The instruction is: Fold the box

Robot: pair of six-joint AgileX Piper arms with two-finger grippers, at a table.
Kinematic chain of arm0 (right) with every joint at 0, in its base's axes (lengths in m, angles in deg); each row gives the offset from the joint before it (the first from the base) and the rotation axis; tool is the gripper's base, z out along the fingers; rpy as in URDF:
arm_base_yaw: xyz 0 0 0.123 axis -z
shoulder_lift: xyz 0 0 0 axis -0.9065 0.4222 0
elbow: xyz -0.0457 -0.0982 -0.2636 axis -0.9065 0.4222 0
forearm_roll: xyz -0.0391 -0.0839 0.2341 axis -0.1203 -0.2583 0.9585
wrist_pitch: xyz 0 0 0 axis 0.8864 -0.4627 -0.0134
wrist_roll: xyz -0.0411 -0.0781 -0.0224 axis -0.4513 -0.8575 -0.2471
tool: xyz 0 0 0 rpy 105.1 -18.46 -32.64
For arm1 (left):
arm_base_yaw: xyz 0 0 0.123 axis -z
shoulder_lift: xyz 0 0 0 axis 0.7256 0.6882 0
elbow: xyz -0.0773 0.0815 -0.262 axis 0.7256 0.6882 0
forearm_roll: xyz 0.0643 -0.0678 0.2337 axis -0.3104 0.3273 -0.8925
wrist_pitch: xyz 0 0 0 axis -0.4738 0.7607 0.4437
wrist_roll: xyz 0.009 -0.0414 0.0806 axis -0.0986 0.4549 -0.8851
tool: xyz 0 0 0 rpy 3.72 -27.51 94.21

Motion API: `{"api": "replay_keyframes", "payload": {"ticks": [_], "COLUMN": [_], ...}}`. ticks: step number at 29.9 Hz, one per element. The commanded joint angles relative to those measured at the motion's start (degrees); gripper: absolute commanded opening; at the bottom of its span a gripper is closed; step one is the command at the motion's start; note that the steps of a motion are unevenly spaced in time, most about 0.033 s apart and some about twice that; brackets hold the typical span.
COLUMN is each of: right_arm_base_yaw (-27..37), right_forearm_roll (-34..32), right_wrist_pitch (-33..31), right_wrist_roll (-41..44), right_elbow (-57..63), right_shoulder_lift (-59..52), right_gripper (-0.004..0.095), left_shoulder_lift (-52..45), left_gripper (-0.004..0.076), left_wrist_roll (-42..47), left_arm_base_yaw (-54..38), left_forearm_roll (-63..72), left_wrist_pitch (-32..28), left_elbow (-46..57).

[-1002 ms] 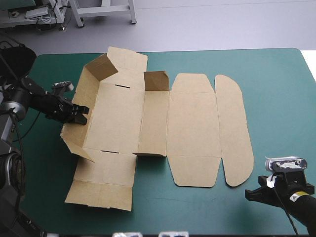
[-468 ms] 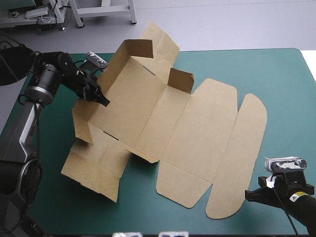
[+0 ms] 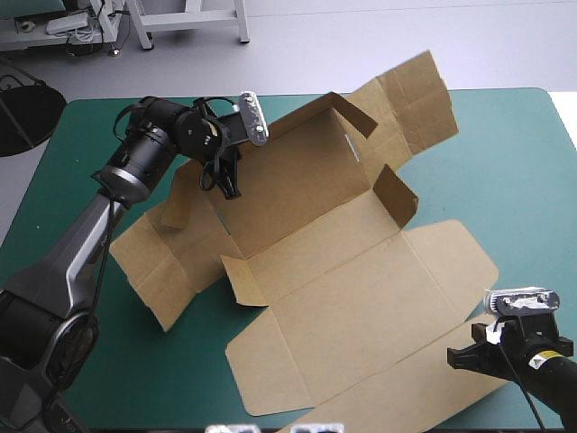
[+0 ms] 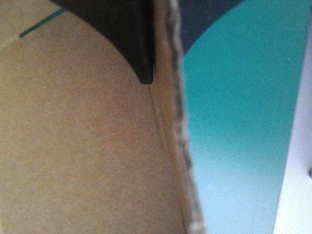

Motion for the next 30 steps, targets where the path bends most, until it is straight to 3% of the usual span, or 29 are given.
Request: {"api": "replay_keyframes", "payload": {"ticks": [1, 7, 16, 26, 30], "right_arm_base_yaw": [-0.09, -0.09, -0.09, -0.09, -0.09], "right_forearm_roll": [0.91, 0.91, 0.91, 1.13, 1.13], "right_wrist_pitch": [2.46, 2.46, 3.57, 2.94, 2.43], "right_wrist_roll": [-0.4, -0.4, -0.4, -0.24, -0.24], "right_elbow": [-1.49, -1.49, -1.49, -1.49, -1.49], "right_shoulder_lift": [0.31, 0.31, 0.31, 0.31, 0.31], "right_gripper": [-0.0017, -0.0018, -0.0017, -0.0017, -0.0017], "left_shoulder_lift": [-3.42, -3.42, -3.42, -3.42, -3.42], "left_gripper": [-0.0009, -0.0009, -0.0009, -0.0009, -0.0009], "left_wrist_roll": [-1.08, -1.08, -1.08, 5.8, 9.08], "left_arm_base_yaw": [4.28, 10.73, 19.35, 20.76, 20.76], "left_forearm_roll": [-7.3, -12.78, -13.8, -15.76, -19.87], "left_wrist_pitch": [-7.68, -10.9, -4.32, -2.27, -5.13], "left_elbow": [-2.09, -2.09, -1.99, -1.46, 0.08]}}
